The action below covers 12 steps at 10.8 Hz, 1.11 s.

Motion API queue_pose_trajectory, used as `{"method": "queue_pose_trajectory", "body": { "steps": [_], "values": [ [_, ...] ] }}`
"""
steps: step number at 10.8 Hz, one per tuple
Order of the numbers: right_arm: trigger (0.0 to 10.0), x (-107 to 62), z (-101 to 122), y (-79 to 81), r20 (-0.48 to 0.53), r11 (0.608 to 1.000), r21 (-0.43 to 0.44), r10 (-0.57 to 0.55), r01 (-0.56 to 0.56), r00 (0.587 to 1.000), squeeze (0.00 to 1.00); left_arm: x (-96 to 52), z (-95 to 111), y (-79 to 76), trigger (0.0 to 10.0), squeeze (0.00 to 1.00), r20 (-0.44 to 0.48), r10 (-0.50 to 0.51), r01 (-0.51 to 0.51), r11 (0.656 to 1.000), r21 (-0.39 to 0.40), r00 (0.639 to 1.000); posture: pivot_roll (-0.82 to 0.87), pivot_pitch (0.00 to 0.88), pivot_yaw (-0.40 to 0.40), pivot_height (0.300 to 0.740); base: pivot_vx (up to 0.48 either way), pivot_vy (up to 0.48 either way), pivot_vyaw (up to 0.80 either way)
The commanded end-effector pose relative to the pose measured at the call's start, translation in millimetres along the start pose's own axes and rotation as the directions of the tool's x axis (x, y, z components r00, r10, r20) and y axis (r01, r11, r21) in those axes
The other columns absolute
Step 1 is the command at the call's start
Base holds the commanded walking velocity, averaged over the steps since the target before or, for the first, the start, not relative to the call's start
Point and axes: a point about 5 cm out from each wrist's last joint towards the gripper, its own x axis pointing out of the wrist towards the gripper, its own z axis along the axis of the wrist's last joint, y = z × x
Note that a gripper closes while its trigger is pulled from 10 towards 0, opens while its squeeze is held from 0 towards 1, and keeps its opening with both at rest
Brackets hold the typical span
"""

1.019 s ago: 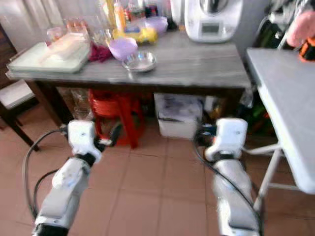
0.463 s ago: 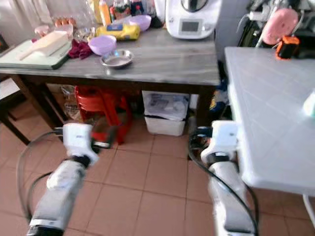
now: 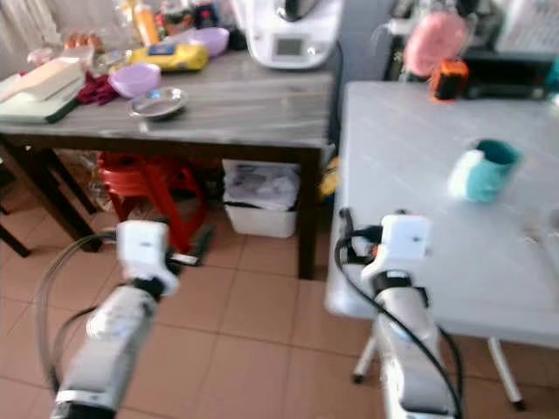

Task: Setting the table

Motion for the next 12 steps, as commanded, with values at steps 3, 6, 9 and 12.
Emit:
{"method": "queue_pose_trajectory", "body": {
  "steps": [3, 6, 9, 12],
  "values": [
    [10.0, -1.5, 1.2, -5.0, -0.001, 1.0, -0.007, -0.015, 0.015, 1.0, 0.0, 2.1, 0.7, -8.7, 10.0, 0.0, -0.002, -0.032, 0.032, 0.999, 0.002, 0.999, -0.12, 0.062, 0.087, 0.74, 0.0, -0.48, -0.26],
    [10.0, -1.8, 0.9, -4.6, -0.004, 1.0, -0.01, -0.018, 0.018, 1.0, 0.0, 1.7, -1.2, -9.6, 10.0, 0.0, -0.008, -0.043, 0.043, 0.999, -0.019, 0.999, -0.12, 0.065, 0.09, 0.74, 0.0, -0.16, 0.0],
    [10.0, -2.2, -0.5, -2.2, -0.009, 1.0, -0.008, -0.018, 0.018, 1.0, 0.0, 1.7, -1.3, -8.7, 10.0, 0.0, -0.011, -0.037, 0.036, 0.999, -0.009, 0.999, -0.12, 0.069, 0.094, 0.74, 0.0, 0.0, 0.0],
    [10.0, -0.8, -0.7, 0.4, -0.009, 1.0, -0.008, -0.006, 0.006, 1.0, 0.0, 3.2, -1.0, -9.8, 10.0, 0.0, -0.01, -0.034, 0.034, 0.999, 0.003, 0.999, -0.11, 0.067, 0.093, 0.74, 0.0, 0.0, 0.0]
  ]
}}
